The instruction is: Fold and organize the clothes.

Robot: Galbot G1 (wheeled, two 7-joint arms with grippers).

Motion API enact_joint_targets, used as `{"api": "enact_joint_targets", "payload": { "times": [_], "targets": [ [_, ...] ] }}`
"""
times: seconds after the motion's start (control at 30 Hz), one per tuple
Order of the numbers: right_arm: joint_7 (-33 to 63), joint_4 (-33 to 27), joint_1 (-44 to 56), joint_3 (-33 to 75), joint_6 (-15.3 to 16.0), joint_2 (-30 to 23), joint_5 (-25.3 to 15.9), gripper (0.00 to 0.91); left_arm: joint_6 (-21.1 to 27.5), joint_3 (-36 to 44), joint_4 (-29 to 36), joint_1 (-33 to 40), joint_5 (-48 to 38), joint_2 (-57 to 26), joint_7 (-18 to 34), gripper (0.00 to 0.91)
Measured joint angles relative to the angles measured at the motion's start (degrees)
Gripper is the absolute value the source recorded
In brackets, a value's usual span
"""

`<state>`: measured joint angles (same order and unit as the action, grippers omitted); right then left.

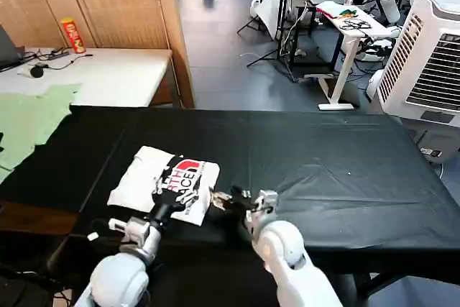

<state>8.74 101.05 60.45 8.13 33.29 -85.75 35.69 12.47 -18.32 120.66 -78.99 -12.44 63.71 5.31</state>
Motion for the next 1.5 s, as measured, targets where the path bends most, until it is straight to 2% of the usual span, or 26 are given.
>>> {"api": "enact_joint_targets", "payload": {
  "times": [0.13, 0.2, 0.23, 0.37, 0.6, 0.77, 0.8, 0.87, 0.9, 0.93, 1.03, 1.13, 1.33, 1.5],
  "targets": [
    [0.12, -3.37, -2.30, -0.06, -0.22, -2.00, 0.96, 0.614, -1.20, -0.95, -0.06, -1.33, 0.74, 0.30, 0.08, 0.878],
    [0.10, -4.82, -3.32, -0.13, -0.28, -2.85, 1.00, 0.468, -1.52, -1.40, -0.07, -1.95, 0.84, 0.48, 0.11, 0.878],
    [0.10, -5.49, -3.85, -0.12, -0.31, -3.30, 1.00, 0.361, -1.62, -1.56, -0.07, -2.22, 0.87, 0.58, 0.11, 0.878],
    [0.09, -7.72, -5.46, -0.02, -0.47, -4.73, 0.80, 0.098, -1.72, -2.34, 0.23, -3.24, 0.89, 0.98, 0.14, 0.878],
    [-0.52, -9.59, -7.37, 0.75, -0.56, -4.73, -0.82, 0.068, -2.29, -3.41, 0.40, -4.41, 0.99, 1.18, 0.18, 0.878],
    [-3.49, -10.75, -9.54, 1.61, 0.07, -1.93, -3.93, 0.068, -2.77, -4.12, 0.44, -5.25, 1.04, 1.32, 0.17, 0.878],
    [-4.26, -10.98, -10.02, 1.78, 0.45, -1.08, -4.69, 0.078, -2.91, -4.31, 0.42, -5.46, 1.04, 1.32, 0.19, 0.878],
    [-6.24, -11.39, -11.25, 1.82, 0.94, 1.18, -6.17, 0.302, -3.18, -4.56, 0.41, -5.77, 1.05, 1.36, 0.18, 0.878],
    [-7.01, -11.40, -11.74, 1.81, 1.07, 2.21, -6.65, 0.770, -3.22, -4.66, 0.35, -5.88, 0.99, 1.41, 0.18, 0.878],
    [-7.98, -11.31, -12.04, 1.80, 1.16, 3.35, -7.10, 0.878, -3.26, -4.73, 0.32, -5.96, 0.83, 1.49, 0.19, 0.878],
    [-9.45, -10.09, -12.05, 2.07, 0.86, 6.35, -8.41, 0.878, -3.32, -4.93, 0.16, -5.98, 0.05, 1.72, 0.46, 0.878],
    [-9.56, -7.49, -10.65, 2.68, -1.17, 8.61, -10.84, 0.878, -3.82, -5.11, -0.07, -5.96, -2.34, 1.77, 1.68, 0.878],
    [-7.40, 1.26, -2.22, 4.98, -8.85, 11.44, -19.84, 0.878, -6.44, -6.49, -0.87, -6.75, -4.59, 1.25, 1.25, 0.878],
    [-4.01, 9.57, 8.18, 7.62, -17.50, 12.73, -27.09, 0.878, -5.98, -6.88, 0.58, -8.17, -6.81, 0.51, 4.80, 0.878]
  ]
}}
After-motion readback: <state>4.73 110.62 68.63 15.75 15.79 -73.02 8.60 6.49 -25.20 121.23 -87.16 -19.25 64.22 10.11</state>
